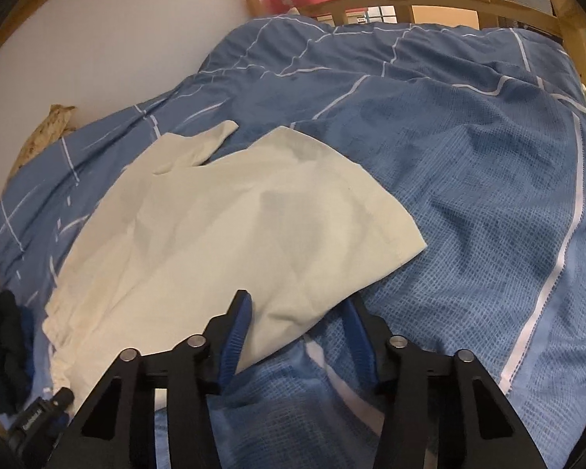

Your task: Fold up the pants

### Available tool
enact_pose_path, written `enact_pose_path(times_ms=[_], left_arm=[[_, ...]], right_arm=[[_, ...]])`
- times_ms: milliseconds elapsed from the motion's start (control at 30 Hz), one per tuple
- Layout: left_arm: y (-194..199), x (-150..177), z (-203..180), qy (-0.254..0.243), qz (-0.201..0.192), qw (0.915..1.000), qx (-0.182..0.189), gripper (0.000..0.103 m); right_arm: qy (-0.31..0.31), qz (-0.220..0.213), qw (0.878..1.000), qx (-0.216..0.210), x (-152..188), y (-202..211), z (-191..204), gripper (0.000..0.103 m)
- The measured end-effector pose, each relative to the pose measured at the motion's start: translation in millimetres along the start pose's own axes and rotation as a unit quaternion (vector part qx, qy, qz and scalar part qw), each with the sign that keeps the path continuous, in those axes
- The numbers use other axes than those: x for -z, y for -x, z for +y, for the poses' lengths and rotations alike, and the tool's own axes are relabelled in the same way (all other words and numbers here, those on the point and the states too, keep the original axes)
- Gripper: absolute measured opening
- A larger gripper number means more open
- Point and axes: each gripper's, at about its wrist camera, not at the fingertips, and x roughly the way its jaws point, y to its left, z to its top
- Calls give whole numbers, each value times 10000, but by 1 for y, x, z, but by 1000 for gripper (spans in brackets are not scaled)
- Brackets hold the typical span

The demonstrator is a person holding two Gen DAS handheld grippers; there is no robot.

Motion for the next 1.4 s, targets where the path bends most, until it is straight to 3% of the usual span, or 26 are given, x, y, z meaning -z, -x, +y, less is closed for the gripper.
enact_pose_path(times_ms=[167, 200, 300, 500, 900, 1067, 1133, 1400], left_arm=[[14, -2, -1, 117, -189, 9997, 84, 23], [18, -2, -3, 119, -260, 9996, 88, 21], [35, -3, -9, 74, -470, 9988, 131, 15], [65, 2, -12, 183, -727, 9971, 86, 14], [94, 14, -18, 204, -470, 9987, 55, 14], [88, -12, -27, 168, -213, 9996, 76, 14], [90, -30, -34, 90, -306, 9995, -39, 14], [72, -85, -41, 375, -215, 9990, -89, 14]], right_arm=[[-20, -28, 10000, -3, -2, 0, -5, 24], [2, -42, 10000, -47, -3, 1, -5, 15], [41, -179, 9996, -228, -7, 11, -7, 8], [108, -528, 9969, -577, -22, 37, -11, 4], [124, -869, 9895, -1153, -40, 85, -20, 3], [191, -1071, 9856, -1295, -72, 85, -2, 3], [385, -1058, 9855, -1272, -91, 78, 14, 3], [1390, -670, 9804, -1225, -169, 25, 98, 3]])
